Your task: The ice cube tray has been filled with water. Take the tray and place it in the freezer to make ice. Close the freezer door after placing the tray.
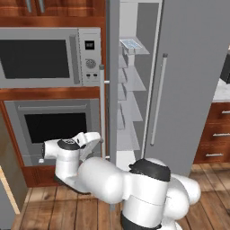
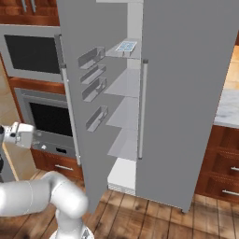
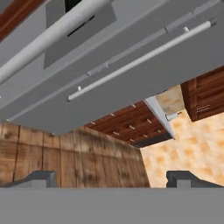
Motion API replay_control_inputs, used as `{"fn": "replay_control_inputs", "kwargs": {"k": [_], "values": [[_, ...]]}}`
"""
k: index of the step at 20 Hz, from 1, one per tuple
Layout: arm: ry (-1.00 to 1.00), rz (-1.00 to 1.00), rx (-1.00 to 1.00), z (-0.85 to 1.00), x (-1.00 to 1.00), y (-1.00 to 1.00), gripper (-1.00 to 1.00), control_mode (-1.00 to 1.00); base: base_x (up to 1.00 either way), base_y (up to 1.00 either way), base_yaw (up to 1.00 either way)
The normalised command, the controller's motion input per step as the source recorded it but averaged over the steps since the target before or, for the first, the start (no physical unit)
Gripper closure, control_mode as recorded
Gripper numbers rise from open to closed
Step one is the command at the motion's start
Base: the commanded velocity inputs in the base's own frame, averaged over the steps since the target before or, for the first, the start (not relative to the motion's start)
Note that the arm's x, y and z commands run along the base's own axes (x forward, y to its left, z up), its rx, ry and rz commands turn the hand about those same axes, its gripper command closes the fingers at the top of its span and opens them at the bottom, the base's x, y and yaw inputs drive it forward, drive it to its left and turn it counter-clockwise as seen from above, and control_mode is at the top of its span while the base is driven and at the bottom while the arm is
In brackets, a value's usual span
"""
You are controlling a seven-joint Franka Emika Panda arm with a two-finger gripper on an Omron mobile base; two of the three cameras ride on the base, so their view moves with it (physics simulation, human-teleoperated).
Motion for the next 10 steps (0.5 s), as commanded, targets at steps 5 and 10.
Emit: {"fn": "replay_control_inputs", "kwargs": {"k": [5,10], "values": [[0.00,0.00,0.00,0.00,0.00,-0.21,-1.00,-1.00,0.00,0.00,0.00],[0.00,0.00,0.00,-0.25,0.00,-0.37,-1.00,-1.00,0.00,0.00,0.00]]}}
